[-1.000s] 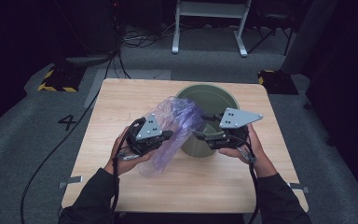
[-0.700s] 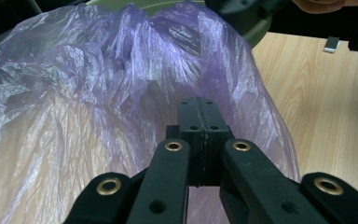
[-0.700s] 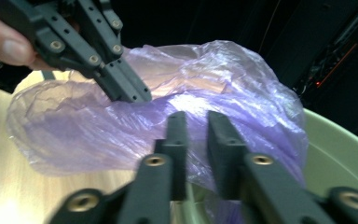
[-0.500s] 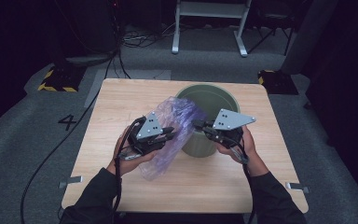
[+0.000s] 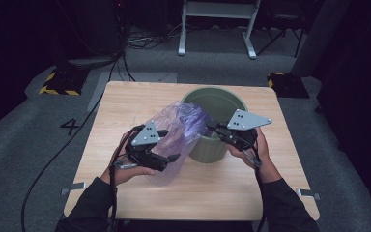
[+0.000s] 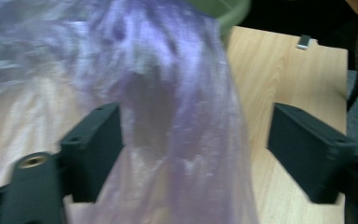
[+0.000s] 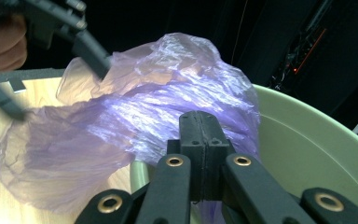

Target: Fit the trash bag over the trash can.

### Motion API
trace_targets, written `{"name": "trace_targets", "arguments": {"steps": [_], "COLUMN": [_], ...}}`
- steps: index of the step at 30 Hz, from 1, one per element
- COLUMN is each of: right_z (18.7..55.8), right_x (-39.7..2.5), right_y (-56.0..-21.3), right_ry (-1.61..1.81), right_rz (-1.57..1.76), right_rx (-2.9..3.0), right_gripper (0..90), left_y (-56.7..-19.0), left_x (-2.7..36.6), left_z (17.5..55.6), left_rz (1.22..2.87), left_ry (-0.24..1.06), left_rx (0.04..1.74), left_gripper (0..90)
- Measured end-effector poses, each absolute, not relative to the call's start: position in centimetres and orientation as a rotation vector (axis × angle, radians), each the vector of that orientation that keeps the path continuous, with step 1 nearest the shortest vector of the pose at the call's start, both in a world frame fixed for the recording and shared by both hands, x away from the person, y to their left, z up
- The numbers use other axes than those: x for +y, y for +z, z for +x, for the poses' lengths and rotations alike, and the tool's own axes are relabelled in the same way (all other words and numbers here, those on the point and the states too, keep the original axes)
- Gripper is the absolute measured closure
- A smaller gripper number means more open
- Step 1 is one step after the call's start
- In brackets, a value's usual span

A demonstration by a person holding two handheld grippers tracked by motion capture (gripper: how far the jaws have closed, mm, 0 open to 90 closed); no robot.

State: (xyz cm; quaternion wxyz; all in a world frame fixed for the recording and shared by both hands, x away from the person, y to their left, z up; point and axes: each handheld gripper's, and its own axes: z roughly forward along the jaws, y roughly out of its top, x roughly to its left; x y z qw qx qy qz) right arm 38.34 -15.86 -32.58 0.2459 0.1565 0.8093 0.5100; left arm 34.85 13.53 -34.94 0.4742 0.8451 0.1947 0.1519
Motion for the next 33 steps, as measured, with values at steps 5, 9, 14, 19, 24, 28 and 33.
{"name": "trace_targets", "arguments": {"steps": [5, 9, 14, 19, 24, 28, 33], "right_z": [38.5, 38.4, 38.3, 37.7, 37.2, 37.0, 36.8], "right_x": [-16.0, -16.2, -16.2, -15.6, -14.8, -14.2, -13.5], "right_y": [-32.5, -32.3, -32.2, -32.0, -31.9, -32.1, -32.3], "right_ry": [1.412, 1.448, 1.471, 1.441, 1.388, 1.358, 1.315], "right_rz": [0.451, 0.462, 0.466, 0.42, 0.352, 0.339, 0.299], "right_rx": [2.198, 2.19, 2.201, 2.232, 2.264, 2.273, 2.268], "right_gripper": [81.6, 61.1, 49.1, 39.1, 29.7, 29.3, 60.6], "left_y": [-35.3, -36.0, -36.6, -36.4, -35.4, -34.9, -34.4], "left_x": [13.1, 12.1, 11.2, 11.0, 10.7, 10.5, 10.2], "left_z": [34.5, 34.7, 35.0, 35.0, 34.6, 34.3, 34.1], "left_rz": [2.064, 2.138, 2.197, 2.181, 2.141, 2.124, 2.113], "left_ry": [0.308, 0.317, 0.423, 0.474, 0.518, 0.523, 0.523], "left_rx": [0.443, 0.432, 0.454, 0.442, 0.411, 0.394, 0.369], "left_gripper": [15.5, 25.2, 68.8, 86.5, 88.3, 88.0, 87.0]}}
